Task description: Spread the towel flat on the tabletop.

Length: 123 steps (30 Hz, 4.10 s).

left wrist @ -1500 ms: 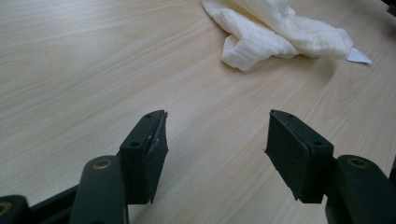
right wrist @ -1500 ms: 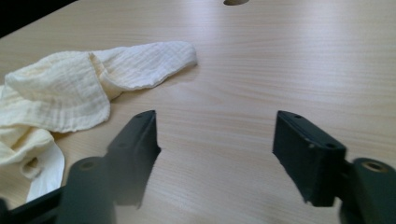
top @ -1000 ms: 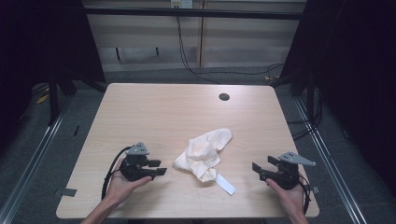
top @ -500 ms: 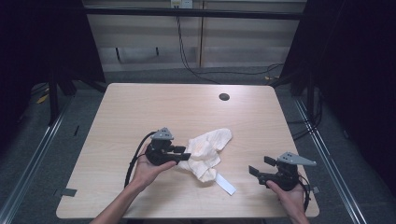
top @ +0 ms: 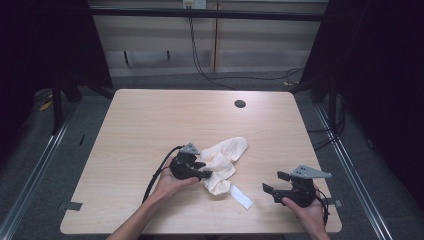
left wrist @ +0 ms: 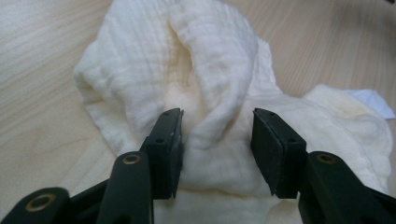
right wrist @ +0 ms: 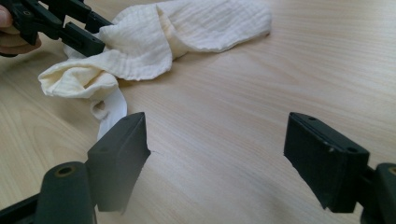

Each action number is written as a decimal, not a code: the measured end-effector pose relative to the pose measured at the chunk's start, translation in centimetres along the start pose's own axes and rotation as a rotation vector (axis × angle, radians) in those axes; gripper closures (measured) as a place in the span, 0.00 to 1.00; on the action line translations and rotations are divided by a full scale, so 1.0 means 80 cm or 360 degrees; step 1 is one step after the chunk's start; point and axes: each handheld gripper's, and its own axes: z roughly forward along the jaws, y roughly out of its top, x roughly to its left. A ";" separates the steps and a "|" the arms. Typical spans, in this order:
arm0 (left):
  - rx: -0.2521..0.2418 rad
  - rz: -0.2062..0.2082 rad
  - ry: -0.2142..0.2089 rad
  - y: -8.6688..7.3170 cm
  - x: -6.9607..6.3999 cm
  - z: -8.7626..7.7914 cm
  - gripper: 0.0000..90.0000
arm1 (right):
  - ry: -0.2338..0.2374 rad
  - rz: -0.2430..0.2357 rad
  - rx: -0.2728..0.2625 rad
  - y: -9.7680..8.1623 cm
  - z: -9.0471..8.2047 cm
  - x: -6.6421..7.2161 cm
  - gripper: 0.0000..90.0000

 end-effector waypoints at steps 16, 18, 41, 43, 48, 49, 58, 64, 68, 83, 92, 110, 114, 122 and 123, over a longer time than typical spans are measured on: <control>0.0028 0.0072 -0.0055 -0.015 -0.008 -0.010 0.86 | 0.0015 -0.0038 0.0064 0.000 0.007 0.006 0.29; 0.0045 0.0091 -0.0054 -0.016 -0.009 -0.013 0.86 | 0.0006 -0.0053 0.0085 0.000 0.009 0.006 0.29; 0.0025 -0.0006 0.0056 -0.070 0.024 -0.105 0.60 | 0.0057 -0.0098 0.0143 0.005 0.027 0.026 0.29; -0.0024 -0.0017 0.0095 -0.062 0.021 -0.111 0.53 | 0.0067 -0.0080 0.0137 0.005 0.028 0.025 0.29; -0.0148 0.0080 0.0063 -0.027 -0.018 -0.111 0.63 | 0.0069 -0.0082 0.0146 0.005 0.028 0.024 0.29; -0.0148 0.0080 0.0063 -0.027 -0.018 -0.111 0.68 | 0.0069 -0.0082 0.0146 0.005 0.028 0.024 0.29; 0.0096 0.0163 0.0032 -0.016 -0.030 -0.047 0.72 | 0.0066 -0.0096 0.0167 0.003 0.031 0.026 0.29; 0.0104 0.0153 0.0031 -0.016 -0.020 -0.032 0.77 | 0.0057 -0.0097 0.0172 0.002 0.031 0.026 0.29; 0.0136 0.0138 0.0015 -0.013 -0.018 -0.019 0.76 | 0.0054 -0.0098 0.0176 0.002 0.032 0.026 0.29; 0.0151 0.0291 0.0071 -0.022 -0.041 -0.015 0.89 | 0.0083 -0.0115 0.0195 0.001 0.032 0.029 0.29; 0.0195 0.0275 -0.0124 -0.031 -0.051 -0.023 0.98 | 0.0089 -0.0105 0.0187 0.003 0.033 0.029 0.29; -0.0102 0.0110 -0.0132 -0.056 -0.030 -0.134 0.98 | 0.0188 -0.0203 0.0189 0.040 0.069 0.046 0.31; -0.0216 0.0021 -0.0042 -0.061 -0.004 -0.163 0.98 | 0.0250 -0.0243 0.0206 0.052 0.090 0.055 0.36; -0.0312 -0.0088 0.0125 -0.065 0.029 -0.183 0.98 | 0.0283 -0.0278 0.0220 0.062 0.112 0.062 0.48; -0.0311 -0.0139 0.0160 -0.070 0.040 -0.184 0.98 | 0.0320 -0.0282 0.0203 0.071 0.120 0.062 0.52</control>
